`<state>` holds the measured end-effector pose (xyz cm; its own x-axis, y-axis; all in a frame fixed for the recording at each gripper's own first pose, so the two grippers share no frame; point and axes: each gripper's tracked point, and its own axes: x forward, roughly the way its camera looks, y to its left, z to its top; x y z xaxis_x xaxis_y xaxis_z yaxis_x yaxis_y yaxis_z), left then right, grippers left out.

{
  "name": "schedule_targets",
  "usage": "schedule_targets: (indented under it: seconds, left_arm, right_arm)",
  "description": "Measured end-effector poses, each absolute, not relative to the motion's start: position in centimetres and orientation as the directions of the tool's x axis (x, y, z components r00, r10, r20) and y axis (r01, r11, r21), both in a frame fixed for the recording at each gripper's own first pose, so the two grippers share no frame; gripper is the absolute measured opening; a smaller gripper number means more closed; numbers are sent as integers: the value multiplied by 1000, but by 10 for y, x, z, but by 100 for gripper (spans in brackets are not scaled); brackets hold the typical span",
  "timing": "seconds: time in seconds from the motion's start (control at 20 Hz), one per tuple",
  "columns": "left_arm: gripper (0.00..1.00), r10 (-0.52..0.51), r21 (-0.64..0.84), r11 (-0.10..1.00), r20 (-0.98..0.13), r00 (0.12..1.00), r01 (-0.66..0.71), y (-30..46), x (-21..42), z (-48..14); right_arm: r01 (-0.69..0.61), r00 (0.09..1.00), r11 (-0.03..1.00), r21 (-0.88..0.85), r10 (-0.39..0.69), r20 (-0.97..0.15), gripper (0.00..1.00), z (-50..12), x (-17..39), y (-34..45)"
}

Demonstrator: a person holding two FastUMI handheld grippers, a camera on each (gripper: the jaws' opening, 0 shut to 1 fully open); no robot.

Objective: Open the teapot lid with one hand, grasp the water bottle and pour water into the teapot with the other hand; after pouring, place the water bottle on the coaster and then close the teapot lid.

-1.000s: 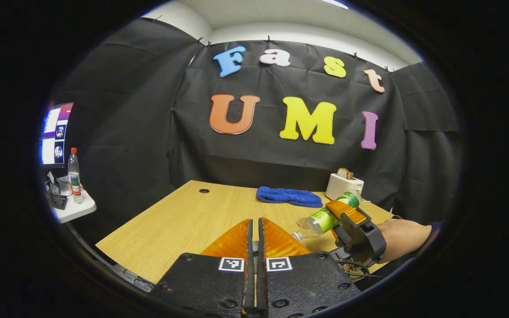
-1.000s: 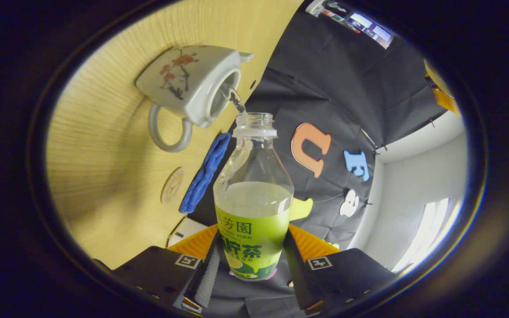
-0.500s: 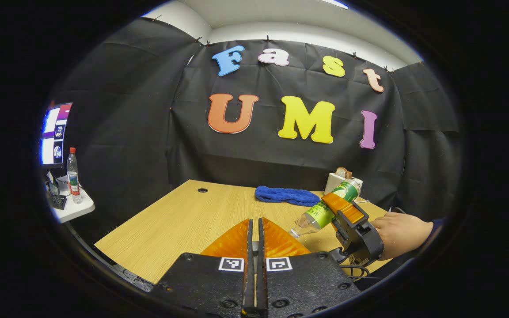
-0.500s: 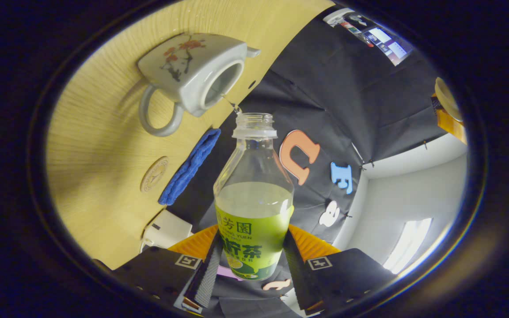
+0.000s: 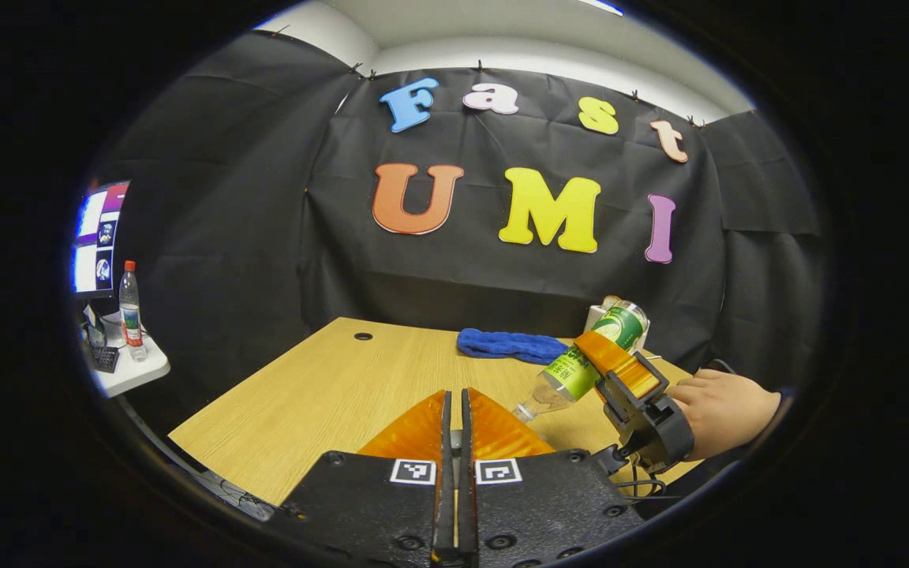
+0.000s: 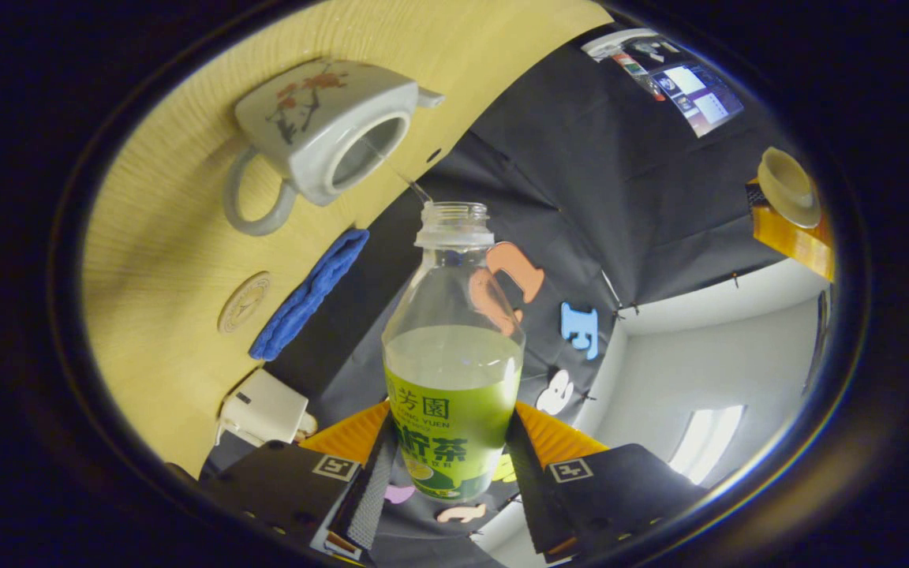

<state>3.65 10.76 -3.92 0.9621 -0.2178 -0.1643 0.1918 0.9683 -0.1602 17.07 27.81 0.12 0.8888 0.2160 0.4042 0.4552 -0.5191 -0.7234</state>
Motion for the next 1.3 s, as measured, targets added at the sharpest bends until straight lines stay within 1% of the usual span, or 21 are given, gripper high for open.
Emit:
schedule_targets:
  seconds: [0.15,0.2,0.3,0.35,0.5,0.6,0.7,0.75,0.8,0.85,0.95,1.0,1.05,1.15,1.2,1.25,1.3]
  left_arm:
    - [4,-217,-148,970,-172,961,192,106,37,-42]
    - [4,-213,-141,972,-177,961,189,107,38,-44]
    - [4,-209,-144,972,-182,961,184,107,39,-45]
    - [4,-209,-145,972,-182,961,184,108,39,-45]
    - [4,-208,-147,972,-186,960,182,107,40,-47]
    - [4,-209,-147,972,-190,959,182,106,40,-48]
    - [4,-209,-144,973,-194,959,183,105,40,-49]
    - [4,-209,-143,973,-195,958,183,105,40,-50]
    - [4,-208,-141,973,-198,958,182,104,41,-51]
    - [4,-207,-139,974,-199,958,182,103,41,-51]
    - [4,-206,-138,974,-200,958,181,103,42,-52]
    - [4,-201,-138,975,-199,959,176,104,43,-52]
    - [4,-197,-137,976,-198,960,171,106,43,-52]
    - [4,-188,-134,977,-191,964,164,109,43,-50]
    - [4,-185,-137,977,-189,964,161,109,44,-50]
    - [4,-187,-138,977,-192,964,162,108,43,-51]
    - [4,-184,-139,978,-194,964,159,110,44,-52]
  right_arm:
    - [482,874,-536,-693,247,417,71,3,166,283]
    - [486,872,-534,-692,250,420,73,4,166,283]
    - [494,868,-530,-689,255,426,73,4,165,282]
    - [498,866,-535,-682,260,428,72,5,163,282]
    - [513,857,-550,-658,286,429,72,5,160,286]
    - [515,856,-546,-661,286,431,73,4,159,282]
    - [511,859,-531,-677,276,431,71,3,160,279]
    - [503,864,-514,-695,268,427,71,3,162,276]
    - [490,871,-493,-719,250,422,74,0,165,272]
    - [472,881,-473,-744,221,419,72,-2,167,266]
    - [458,889,-434,-776,202,412,73,-1,169,262]
    - [450,893,-402,-798,189,408,71,-2,171,260]
    - [434,901,-364,-824,167,401,74,-3,171,256]
    - [392,920,-262,-882,133,369,74,-11,173,251]
    - [380,925,-220,-898,123,361,72,-12,173,249]
    - [357,933,-173,-918,113,342,72,-17,174,248]
    - [327,943,-117,-938,102,316,74,-24,175,246]
